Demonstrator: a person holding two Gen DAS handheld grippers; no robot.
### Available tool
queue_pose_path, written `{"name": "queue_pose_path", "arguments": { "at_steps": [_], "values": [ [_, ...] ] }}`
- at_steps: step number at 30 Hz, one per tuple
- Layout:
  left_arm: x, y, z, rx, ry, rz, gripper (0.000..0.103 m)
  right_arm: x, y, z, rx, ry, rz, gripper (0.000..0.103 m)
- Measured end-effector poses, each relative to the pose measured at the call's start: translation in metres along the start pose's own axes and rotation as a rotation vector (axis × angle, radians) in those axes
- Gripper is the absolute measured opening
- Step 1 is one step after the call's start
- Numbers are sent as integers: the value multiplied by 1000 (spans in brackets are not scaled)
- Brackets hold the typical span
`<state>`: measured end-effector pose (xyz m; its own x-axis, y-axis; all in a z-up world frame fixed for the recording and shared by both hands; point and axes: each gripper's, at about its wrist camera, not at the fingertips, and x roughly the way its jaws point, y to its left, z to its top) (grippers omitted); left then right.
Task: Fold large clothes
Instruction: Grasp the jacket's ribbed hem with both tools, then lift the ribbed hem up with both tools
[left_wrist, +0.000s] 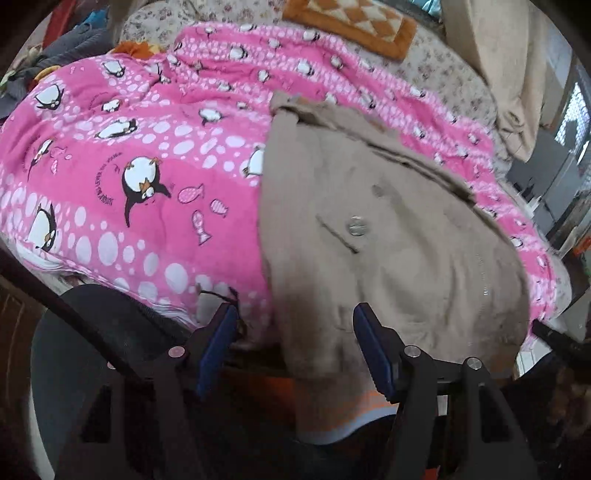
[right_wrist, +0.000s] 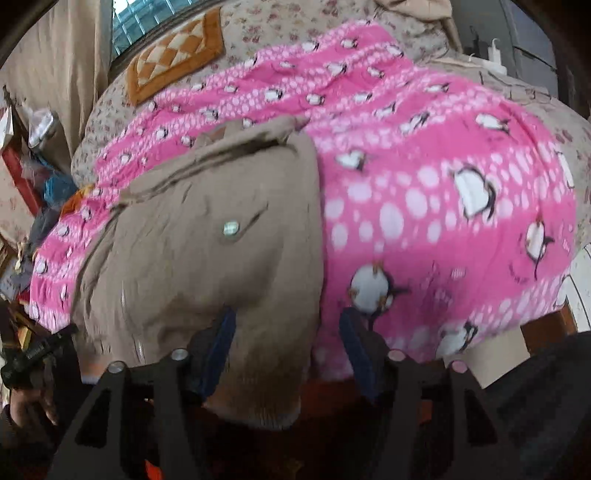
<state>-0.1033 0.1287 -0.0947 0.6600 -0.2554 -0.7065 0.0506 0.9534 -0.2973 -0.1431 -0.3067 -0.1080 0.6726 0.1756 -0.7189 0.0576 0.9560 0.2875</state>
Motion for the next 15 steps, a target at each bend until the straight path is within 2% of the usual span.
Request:
{"name": "queue_pose_path", "arguments": {
  "at_steps": [1, 4, 6, 10, 13, 14, 15],
  "values": [
    [3, -2, -2, 13, 2, -1, 32, 5, -3, -4, 5, 33, -1, 67],
    [22, -2, -7, 19, 74, 1, 32, 14, -11, -11, 35, 84, 2, 67],
    [26, 1, -8, 7, 84, 13, 32, 20, -14, -12, 51, 103, 41, 67],
    [32, 5, -10, -20, 105, 12, 32, 43, -1, -10, -8, 165, 103, 67],
    [38, 6, -13, -32, 128, -3, 32, 58, 8, -10, -47, 226, 98, 66],
    [39, 5, -13, -30, 129, 1, 32, 60, 10, -11, -52, 235, 93, 64],
    [42, 5, -13, -29, 138, 0, 32, 60, 11, -11, -57, 232, 97, 56]
  ]
}}
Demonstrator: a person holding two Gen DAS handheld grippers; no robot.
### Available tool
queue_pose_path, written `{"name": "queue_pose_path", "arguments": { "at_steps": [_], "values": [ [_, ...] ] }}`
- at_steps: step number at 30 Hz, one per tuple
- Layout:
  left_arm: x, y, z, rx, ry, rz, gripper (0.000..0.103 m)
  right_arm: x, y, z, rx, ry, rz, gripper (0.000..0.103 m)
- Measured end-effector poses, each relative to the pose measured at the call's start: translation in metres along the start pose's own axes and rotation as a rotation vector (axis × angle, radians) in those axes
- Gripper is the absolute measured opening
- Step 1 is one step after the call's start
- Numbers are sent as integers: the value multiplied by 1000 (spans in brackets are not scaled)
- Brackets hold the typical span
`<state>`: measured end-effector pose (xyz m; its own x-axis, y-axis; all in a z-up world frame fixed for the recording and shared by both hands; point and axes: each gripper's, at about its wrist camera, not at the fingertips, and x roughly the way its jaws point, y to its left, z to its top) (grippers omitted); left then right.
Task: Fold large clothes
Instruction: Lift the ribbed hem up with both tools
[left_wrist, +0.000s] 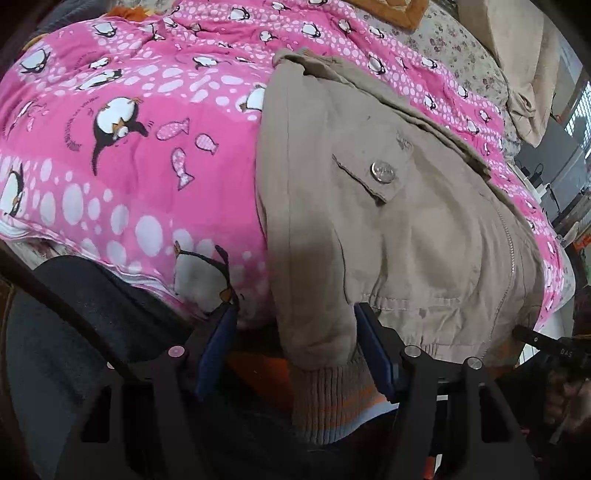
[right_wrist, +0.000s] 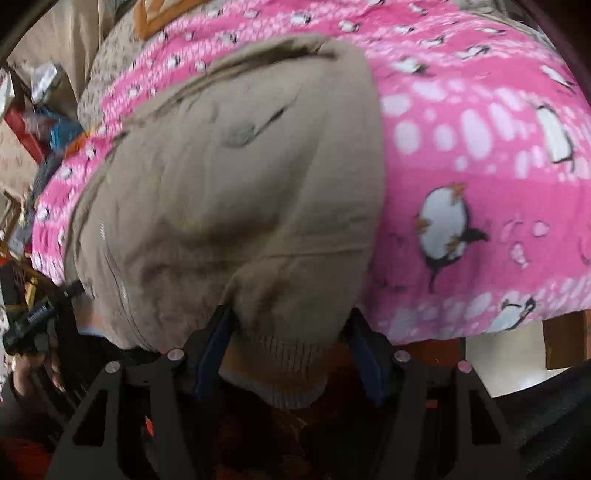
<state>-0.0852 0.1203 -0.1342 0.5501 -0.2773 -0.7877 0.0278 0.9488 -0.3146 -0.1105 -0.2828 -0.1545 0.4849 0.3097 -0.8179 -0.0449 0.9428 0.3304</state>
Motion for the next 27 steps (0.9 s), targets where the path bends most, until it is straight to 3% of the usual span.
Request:
{"name": "queue_pose_path", "arguments": {
  "at_steps": [1, 3, 7, 13, 17, 20, 23, 27],
  "values": [
    [2, 0, -1, 1, 11, -1, 31, -3, 2, -1, -12, -14, 16, 50],
    [-2, -3, 0, 14, 16, -17, 0, -11, 10, -2, -48, -8, 23, 12],
    [-34, -26, -2, 107, -33, -43, 0, -53, 39, -11, -181, -68, 34, 10],
    [-119, -29, 16, 105, -218, -143, 0, -152, 45, -11, -255, -315, 175, 8],
    [-177, -36, 19, 110, -321, -211, 0, -209, 50, -5, -293, -434, 211, 8],
    [-222, -51, 18, 170, -450, -236, 0, -249, 58, -2, -330, -527, 233, 8],
    [-235, -59, 30, 163, -535, -236, 0, -273, 61, 6, -348, -609, 230, 8],
    [-218, -68, 70, 153, -560, -179, 0, -266, 64, 33, -349, -668, 193, 9]
  ]
}}
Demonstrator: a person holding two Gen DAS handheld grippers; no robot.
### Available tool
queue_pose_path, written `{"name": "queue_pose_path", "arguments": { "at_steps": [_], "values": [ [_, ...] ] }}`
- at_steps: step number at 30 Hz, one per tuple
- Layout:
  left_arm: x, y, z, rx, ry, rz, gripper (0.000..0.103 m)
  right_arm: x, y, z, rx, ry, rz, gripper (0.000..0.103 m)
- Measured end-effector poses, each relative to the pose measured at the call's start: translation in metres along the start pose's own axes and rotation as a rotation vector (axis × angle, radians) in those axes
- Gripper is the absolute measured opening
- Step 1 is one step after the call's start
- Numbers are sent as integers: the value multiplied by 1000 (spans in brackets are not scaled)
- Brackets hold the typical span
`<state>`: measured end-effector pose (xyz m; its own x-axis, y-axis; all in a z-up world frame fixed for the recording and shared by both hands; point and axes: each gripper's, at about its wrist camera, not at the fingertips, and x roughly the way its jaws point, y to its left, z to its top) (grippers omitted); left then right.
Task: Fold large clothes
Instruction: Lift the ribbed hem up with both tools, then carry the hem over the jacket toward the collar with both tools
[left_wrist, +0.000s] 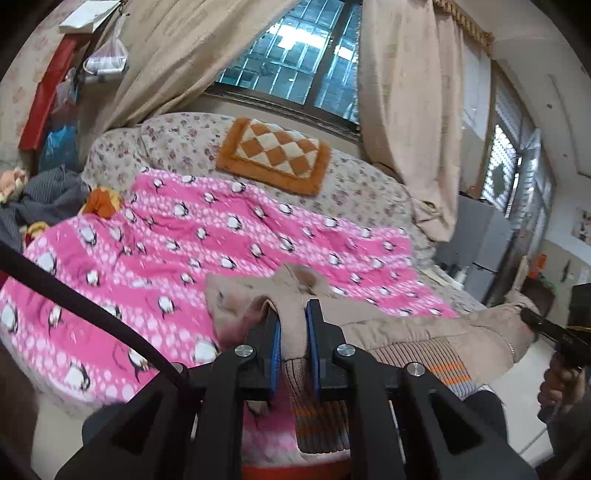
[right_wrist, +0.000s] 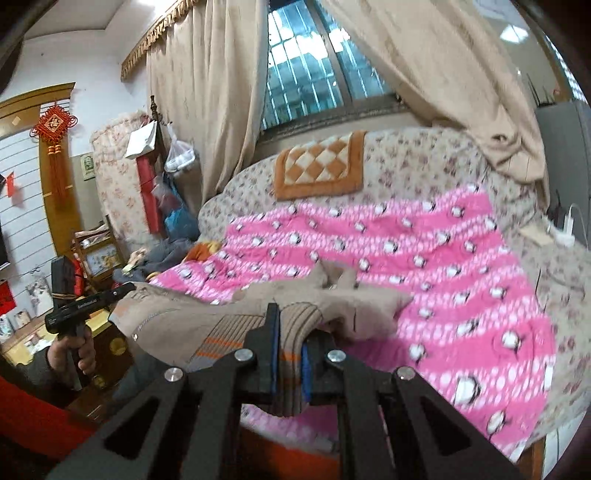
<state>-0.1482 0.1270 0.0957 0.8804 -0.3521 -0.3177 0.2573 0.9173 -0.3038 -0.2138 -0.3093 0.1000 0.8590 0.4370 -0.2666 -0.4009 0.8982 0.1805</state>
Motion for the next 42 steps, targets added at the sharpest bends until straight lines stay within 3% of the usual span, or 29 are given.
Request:
{"name": "queue_pose_path", "arguments": {
  "at_steps": [7, 12, 17, 23, 26, 30, 37, 39, 42],
  "values": [
    [93, 3, 80, 50, 2, 52, 0, 98, -35, 65, 52, -65, -116, 9],
    [178, 18, 111, 115, 78, 136, 0, 185, -66, 93, 56, -62, -187, 10],
    [278, 58, 71, 113, 283, 204, 0, 274, -111, 57, 171, 100, -219, 10],
    [347, 108, 29, 5, 408, 201, 0, 357, -163, -14, 283, 269, -256, 12],
    [377, 122, 2, 20, 500, 213, 0, 381, -180, -37, 331, 313, -241, 14],
    [390, 143, -9, -75, 536, 152, 0, 405, -185, -53, 336, 382, -234, 21],
    [385, 174, -9, -302, 561, -14, 0, 387, -192, -52, 418, 341, -179, 29],
    [369, 184, 4, -380, 546, -18, 6, 370, -191, -44, 442, 289, -160, 30],
    [333, 184, 30, -376, 478, 24, 9, 329, -186, -35, 458, 207, -148, 30]
  ]
}}
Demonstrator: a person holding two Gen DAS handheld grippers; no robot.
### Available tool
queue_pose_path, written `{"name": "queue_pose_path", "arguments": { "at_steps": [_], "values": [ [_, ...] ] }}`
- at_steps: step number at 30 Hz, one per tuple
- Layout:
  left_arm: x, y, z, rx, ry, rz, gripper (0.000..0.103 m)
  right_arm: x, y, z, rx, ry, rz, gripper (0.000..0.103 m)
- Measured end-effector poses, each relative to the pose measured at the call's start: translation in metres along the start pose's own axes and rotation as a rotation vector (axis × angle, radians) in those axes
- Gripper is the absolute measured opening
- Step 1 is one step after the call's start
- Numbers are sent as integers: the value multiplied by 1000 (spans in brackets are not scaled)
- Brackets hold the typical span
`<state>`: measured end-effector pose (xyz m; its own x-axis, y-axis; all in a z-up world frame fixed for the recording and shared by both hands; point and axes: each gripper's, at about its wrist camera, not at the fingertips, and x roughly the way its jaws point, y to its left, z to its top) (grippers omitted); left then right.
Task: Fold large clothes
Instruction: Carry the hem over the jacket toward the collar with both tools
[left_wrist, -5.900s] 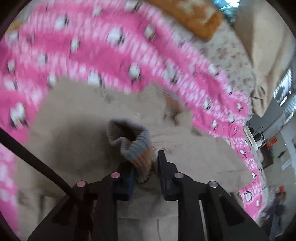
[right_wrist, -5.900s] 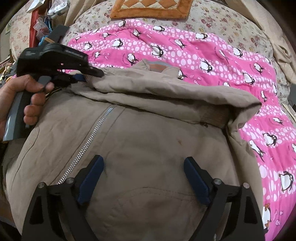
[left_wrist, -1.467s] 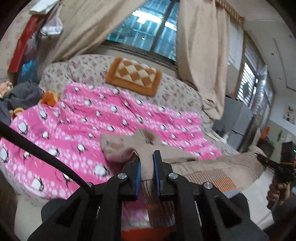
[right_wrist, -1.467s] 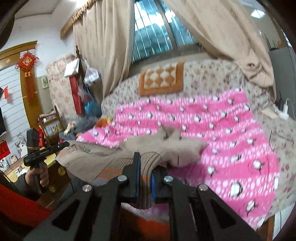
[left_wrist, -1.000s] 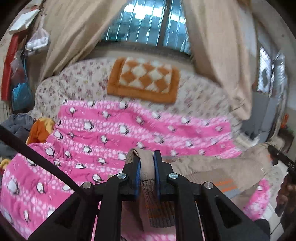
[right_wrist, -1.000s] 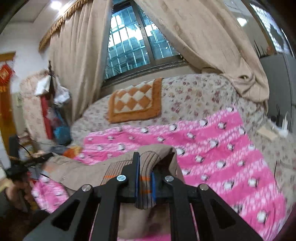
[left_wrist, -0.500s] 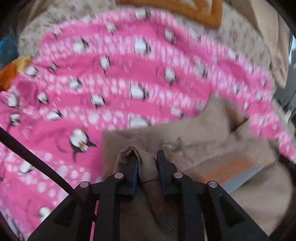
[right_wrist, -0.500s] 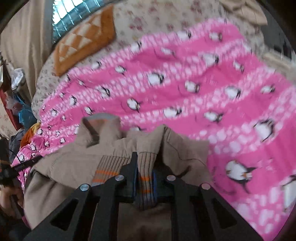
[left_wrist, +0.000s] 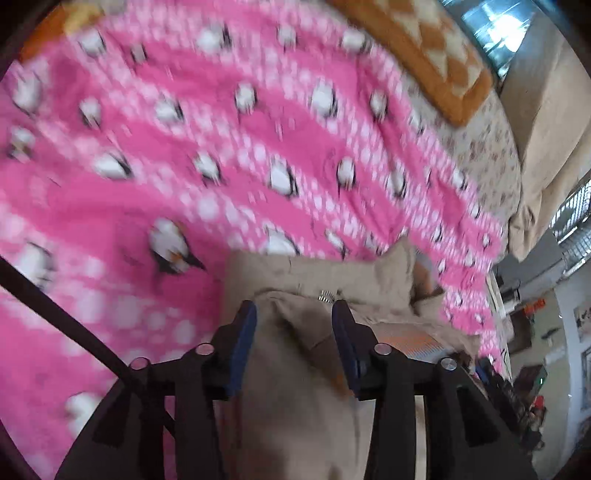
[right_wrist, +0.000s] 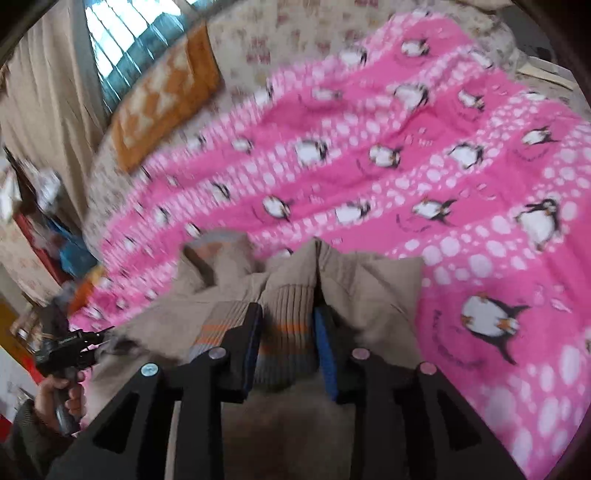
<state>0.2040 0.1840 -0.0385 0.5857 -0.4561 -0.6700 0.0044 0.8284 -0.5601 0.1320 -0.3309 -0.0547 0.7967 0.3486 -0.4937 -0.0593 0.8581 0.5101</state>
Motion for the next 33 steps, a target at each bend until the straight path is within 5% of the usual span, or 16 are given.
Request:
{"name": "queue_pose_path", "arguments": {
  "at_steps": [5, 8, 14, 17, 22, 25, 29, 33],
  "values": [
    [-69, -49, -13, 128, -120, 34, 10, -51, 8, -7, -20, -104, -66, 30],
    [-78, -85, -32, 185, -139, 23, 13, -64, 27, -5, -100, -91, -96, 29],
    [-17, -150, -60, 293, 26, -9, 13, -34, 76, 13, -273, 124, -125, 19],
    [31, -163, -61, 376, 55, 99, 13, -1, 83, 17, -270, 226, -99, 19],
    [78, -117, -42, 240, 113, 226, 13, 74, 64, 1, -204, 436, -66, 19],
    [86, -97, -27, 178, 104, 205, 13, 108, 38, 9, -102, 479, -105, 14],
    [94, -78, 8, 119, 66, 202, 12, 116, 17, 49, -31, 351, -179, 14],
    [65, -61, 27, 22, -41, 189, 12, 86, 27, 63, -99, 228, -195, 14]
  ]
}}
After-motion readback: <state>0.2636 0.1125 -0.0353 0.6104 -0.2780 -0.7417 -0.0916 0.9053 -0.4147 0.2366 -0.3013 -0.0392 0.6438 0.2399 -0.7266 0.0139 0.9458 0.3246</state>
